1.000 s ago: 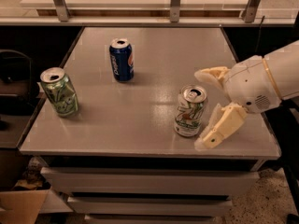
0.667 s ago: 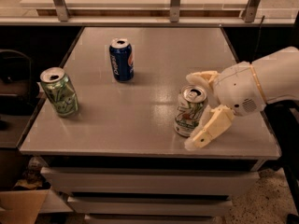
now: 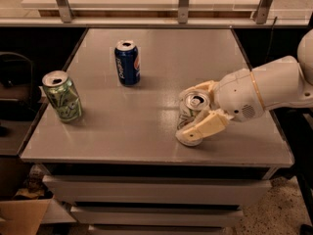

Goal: Move 7up can near pepsi can

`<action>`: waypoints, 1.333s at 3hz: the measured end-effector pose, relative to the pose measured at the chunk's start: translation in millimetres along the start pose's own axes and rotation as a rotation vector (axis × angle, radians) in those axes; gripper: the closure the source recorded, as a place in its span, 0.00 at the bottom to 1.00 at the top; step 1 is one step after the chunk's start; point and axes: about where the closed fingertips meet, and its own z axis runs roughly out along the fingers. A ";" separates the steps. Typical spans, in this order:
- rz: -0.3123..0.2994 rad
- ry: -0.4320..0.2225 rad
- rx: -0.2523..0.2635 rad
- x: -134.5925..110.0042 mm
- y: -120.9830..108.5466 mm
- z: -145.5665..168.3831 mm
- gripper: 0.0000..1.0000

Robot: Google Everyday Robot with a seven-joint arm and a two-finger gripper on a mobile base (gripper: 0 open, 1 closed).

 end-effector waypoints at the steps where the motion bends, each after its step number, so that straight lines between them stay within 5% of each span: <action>1: -0.008 -0.012 -0.006 -0.8 -4.1 2.5 0.64; 3: -0.077 -0.011 0.034 -31.2 -49.9 -7.6 1.00; 4: -0.162 -0.027 0.034 -95.4 -110.9 3.7 1.00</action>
Offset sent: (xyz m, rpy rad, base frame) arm 0.0462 -0.0011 0.0276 0.0074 -0.0860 0.0081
